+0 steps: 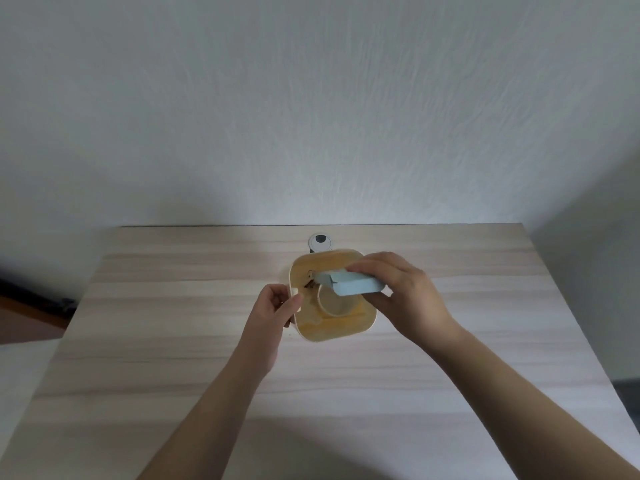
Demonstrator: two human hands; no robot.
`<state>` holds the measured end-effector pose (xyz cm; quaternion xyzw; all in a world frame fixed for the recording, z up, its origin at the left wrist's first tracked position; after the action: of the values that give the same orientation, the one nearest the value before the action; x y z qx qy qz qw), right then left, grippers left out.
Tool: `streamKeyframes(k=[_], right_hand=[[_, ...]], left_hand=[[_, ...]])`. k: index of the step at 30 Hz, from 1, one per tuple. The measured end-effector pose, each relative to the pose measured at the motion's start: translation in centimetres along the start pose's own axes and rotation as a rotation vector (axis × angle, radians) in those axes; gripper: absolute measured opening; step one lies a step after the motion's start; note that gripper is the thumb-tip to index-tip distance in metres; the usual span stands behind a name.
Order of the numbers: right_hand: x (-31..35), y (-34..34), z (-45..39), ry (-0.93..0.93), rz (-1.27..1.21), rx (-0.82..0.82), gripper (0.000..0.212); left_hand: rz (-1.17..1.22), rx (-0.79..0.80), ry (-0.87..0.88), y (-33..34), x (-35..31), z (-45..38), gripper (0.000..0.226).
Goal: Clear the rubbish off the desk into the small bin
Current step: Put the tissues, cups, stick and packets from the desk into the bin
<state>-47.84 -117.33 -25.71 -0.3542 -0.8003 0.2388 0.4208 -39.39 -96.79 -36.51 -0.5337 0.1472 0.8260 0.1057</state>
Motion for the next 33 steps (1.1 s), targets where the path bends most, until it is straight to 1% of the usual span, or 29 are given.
streamKeyframes(k=[3, 7, 10, 13, 16, 19, 22, 26, 30, 33], right_hand=[[0.1, 0.4, 0.4, -0.098, 0.099, -0.005, 0.024], [0.3, 0.8, 0.6, -0.151, 0.163, -0.026, 0.019], [0.2, 1.6, 0.9, -0.129, 0.245, -0.034, 0.016], [0.4, 2.7, 1.2, -0.086, 0.413, -0.060, 0.016], [0.8, 4.0, 1.3, -0.078, 0.543, -0.047, 0.014], [0.8, 5.0, 1.1, -0.038, 0.620, -0.026, 0.019], [0.5, 6.0, 0.8, -0.002, 0.642, -0.002, 0.029], [0.5, 7.2, 0.6, 0.063, 0.603, 0.050, 0.038], [0.8, 7.5, 0.8, 0.074, 0.515, 0.087, 0.037], [1.2, 7.6, 1.0, 0.073, 0.449, 0.131, 0.032]], left_hand=[[0.022, 0.002, -0.006, 0.1, -0.1, 0.1, 0.036], [0.029, 0.000, -0.006, 0.1, -0.1, 0.4, 0.035], [0.027, -0.003, -0.001, 0.1, -0.1, 0.6, 0.030], [0.028, 0.001, 0.011, 0.1, 0.0, 0.9, 0.025], [0.025, 0.020, 0.019, 0.1, 0.1, 1.0, 0.017], [0.016, 0.037, 0.030, 0.0, -0.1, 1.2, 0.018], [0.004, 0.052, 0.034, -0.3, -0.2, 1.6, 0.022], [-0.007, 0.047, 0.012, -0.7, 0.1, 1.7, 0.016], [0.019, 0.017, -0.038, -1.6, 0.5, 1.5, 0.015], [0.024, 0.018, -0.062, -2.3, 0.4, 1.6, 0.026]])
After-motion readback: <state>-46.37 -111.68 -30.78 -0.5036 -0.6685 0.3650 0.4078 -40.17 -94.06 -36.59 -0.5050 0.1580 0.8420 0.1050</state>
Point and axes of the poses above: each hand's wrist, its own z-axis away from the middle knuckle, its own y-axis out of the palm, x = y × z, the point moved 2 cm from there along -z, towards the middle knuckle, and after that the axes turned 7 degrees about -y, right-handed, at the moved point
